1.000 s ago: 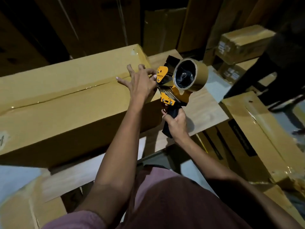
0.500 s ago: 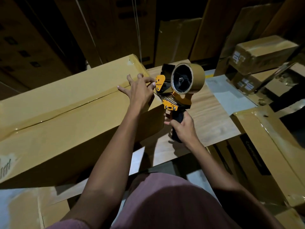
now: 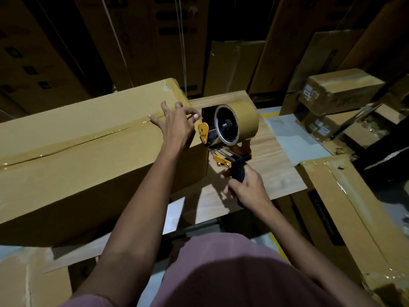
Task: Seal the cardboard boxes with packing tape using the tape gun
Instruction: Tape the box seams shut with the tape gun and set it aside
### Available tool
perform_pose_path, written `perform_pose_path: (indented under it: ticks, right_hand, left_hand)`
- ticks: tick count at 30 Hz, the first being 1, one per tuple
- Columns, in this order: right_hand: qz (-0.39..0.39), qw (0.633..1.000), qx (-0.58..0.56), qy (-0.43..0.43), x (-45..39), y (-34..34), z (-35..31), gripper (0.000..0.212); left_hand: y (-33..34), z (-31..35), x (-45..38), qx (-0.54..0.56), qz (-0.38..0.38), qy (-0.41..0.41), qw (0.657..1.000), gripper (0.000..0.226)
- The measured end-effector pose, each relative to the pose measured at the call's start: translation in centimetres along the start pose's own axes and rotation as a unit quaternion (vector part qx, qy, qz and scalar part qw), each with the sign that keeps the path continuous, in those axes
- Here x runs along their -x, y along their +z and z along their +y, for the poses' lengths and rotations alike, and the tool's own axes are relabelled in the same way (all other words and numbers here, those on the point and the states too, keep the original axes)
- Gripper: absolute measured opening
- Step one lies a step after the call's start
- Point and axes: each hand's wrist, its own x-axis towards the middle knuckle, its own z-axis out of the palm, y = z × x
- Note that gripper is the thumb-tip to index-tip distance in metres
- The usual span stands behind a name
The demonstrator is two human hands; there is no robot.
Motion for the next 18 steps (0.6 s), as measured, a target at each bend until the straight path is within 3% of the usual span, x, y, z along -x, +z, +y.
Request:
perform_pose_path:
  ticks: [18]
  right_hand:
    - [-0.038, 0.996, -0.079, 0.009, 2.0, -3.1, 1.2, 0.008]
  left_hand:
    - [-0.1, 1.4, 0.8, -0.07, 0.017, -0.008, 0.997, 0.023]
